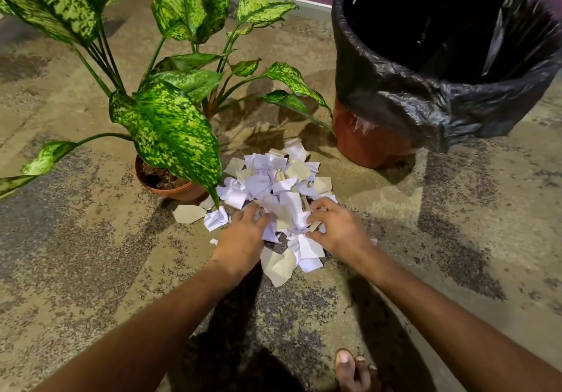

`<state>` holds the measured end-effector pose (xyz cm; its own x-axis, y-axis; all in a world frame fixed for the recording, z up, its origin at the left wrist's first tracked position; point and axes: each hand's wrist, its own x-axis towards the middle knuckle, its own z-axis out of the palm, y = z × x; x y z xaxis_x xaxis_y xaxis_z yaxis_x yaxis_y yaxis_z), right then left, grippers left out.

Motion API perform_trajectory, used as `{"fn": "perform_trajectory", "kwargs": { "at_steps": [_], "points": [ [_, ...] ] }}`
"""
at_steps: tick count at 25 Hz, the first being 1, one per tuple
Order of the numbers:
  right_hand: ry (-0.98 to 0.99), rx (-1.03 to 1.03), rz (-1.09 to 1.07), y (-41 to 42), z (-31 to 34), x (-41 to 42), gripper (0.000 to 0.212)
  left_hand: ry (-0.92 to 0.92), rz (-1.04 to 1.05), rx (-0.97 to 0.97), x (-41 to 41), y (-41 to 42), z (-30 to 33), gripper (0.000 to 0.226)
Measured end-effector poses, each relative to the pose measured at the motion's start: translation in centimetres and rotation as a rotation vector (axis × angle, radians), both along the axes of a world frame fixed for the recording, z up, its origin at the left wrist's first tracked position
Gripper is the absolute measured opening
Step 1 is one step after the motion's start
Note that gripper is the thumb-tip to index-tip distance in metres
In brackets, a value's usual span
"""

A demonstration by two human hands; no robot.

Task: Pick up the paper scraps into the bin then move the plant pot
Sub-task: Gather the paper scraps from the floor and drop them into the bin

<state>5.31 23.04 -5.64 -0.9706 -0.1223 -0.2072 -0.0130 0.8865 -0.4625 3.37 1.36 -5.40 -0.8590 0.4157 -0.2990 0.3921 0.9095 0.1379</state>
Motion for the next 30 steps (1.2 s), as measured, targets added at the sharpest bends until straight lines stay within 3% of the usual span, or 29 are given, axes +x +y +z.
{"fn": "perform_trajectory", "kwargs": {
  "at_steps": [4,11,18,24,27,30],
  "points": [
    [-0.08,-0.02,0.02,-1.0,0.3,-1.5,0.02,0.017,-0.033,0.019,-0.1,-0.1,0.0,0.051],
    [0.016,-0.032,-0.016,-1.2,1.5,-1.8,0.024,0.116,0.027,0.301,-0.9,-0.4,1.7,0.033],
    [0.227,-0.187,-0.116,1.0,9.5,-0.3,0.023,0.215,0.055,0.569,-1.4,0.6,6.3,0.022],
    [0.585,-0.343,-0.161,1.9,21.4,-1.1,0.02,0.2,0.237,0.879,-1.9,2.5,10.1,0.016],
    [0.8,-0.312,-0.26,4.4,26.3,-3.2,0.022,0.152,0.252,0.937,-1.6,3.5,10.8,0.016],
    [0.825,-0.162,-0.379,7.5,27.9,-6.4,0.023,0.194,0.224,0.944,-1.8,4.9,12.0,0.016]
  ]
}}
